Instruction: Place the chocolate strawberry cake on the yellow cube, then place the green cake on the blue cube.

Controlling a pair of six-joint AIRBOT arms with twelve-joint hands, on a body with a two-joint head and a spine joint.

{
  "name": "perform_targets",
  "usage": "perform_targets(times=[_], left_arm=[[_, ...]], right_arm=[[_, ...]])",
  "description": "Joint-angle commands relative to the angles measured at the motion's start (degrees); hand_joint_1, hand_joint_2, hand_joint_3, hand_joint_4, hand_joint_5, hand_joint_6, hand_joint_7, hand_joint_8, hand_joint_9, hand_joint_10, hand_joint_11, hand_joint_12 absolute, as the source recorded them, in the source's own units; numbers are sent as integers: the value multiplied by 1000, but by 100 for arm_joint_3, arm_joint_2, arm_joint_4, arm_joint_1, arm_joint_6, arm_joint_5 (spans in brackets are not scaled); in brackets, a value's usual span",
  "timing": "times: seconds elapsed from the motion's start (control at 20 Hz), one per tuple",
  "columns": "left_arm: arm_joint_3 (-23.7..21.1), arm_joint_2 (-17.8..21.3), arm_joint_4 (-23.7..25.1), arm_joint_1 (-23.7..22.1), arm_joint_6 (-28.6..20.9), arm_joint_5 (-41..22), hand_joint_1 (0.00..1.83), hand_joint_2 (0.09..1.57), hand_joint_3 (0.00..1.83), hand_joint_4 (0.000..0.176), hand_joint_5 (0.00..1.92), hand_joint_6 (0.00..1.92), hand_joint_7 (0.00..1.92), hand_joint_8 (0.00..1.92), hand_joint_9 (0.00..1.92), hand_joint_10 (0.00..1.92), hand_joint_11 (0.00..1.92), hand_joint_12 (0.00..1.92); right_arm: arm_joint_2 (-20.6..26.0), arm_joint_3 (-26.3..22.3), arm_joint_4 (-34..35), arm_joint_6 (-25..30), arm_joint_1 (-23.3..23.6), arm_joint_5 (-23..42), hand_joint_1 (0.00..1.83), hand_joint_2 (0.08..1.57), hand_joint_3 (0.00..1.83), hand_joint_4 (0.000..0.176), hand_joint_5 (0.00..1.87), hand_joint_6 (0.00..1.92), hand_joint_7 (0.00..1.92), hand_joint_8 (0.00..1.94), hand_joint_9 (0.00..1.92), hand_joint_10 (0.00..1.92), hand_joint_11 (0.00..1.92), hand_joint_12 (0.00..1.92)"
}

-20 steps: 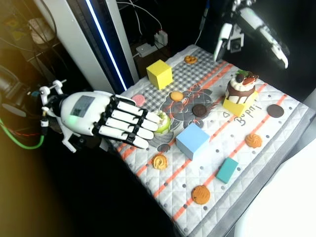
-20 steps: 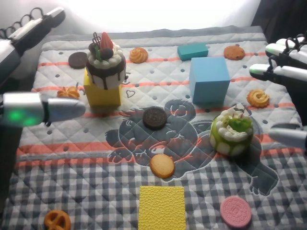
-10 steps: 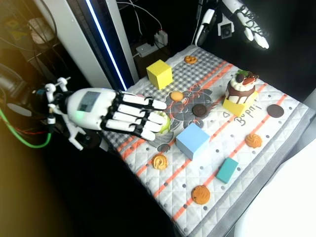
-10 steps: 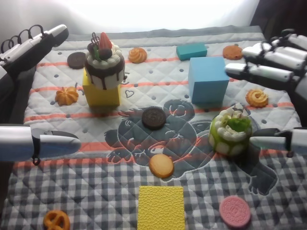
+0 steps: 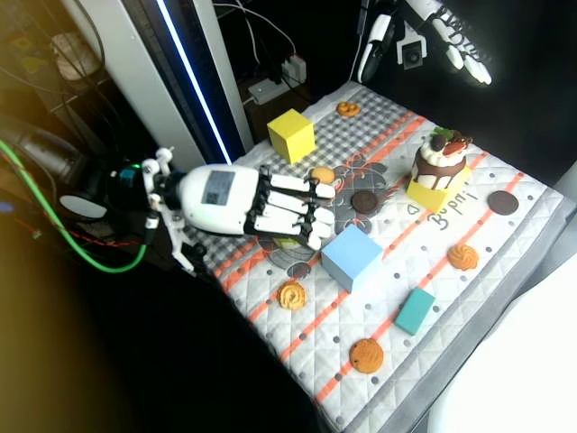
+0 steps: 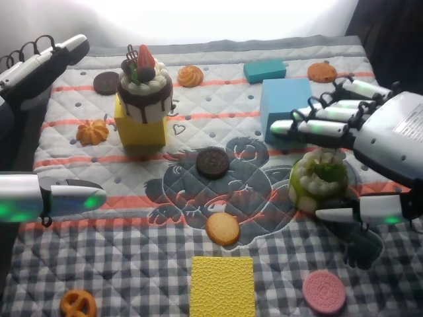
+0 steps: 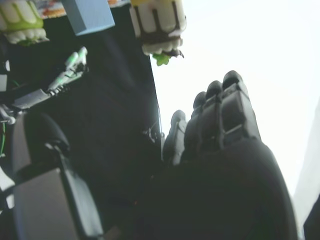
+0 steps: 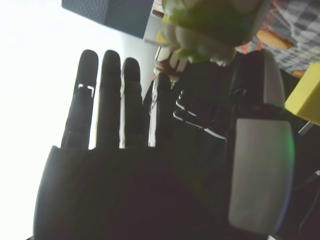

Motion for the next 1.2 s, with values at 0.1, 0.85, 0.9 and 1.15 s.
perform_targets(times=[0.1,0.85,0.9,1.15], left_arm=[[-35,45,2,21,-16,-782,799,766,7,176,0,0,0,0,0,0,0,0],[-55,13,-34,25,-17,-786,798,816,14,176,0,0,0,0,0,0,0,0],[-55,9,-41,39,-17,-790,780,817,13,176,0,0,0,0,0,0,0,0],[-55,-5,-104,116,-17,-819,856,792,0,176,0,0,0,0,0,0,0,0]], right_arm=[[-29,31,86,26,7,589,795,921,0,170,328,1,415,8,458,23,66,991],[-96,106,457,27,-215,478,1091,1063,18,32,998,709,510,1338,566,1540,524,1756],[-96,103,457,27,-197,483,1129,1088,8,0,1006,880,596,1385,660,1561,639,1752],[-10,51,362,27,-48,695,1216,1166,0,0,969,811,764,1542,687,1703,629,1892]])
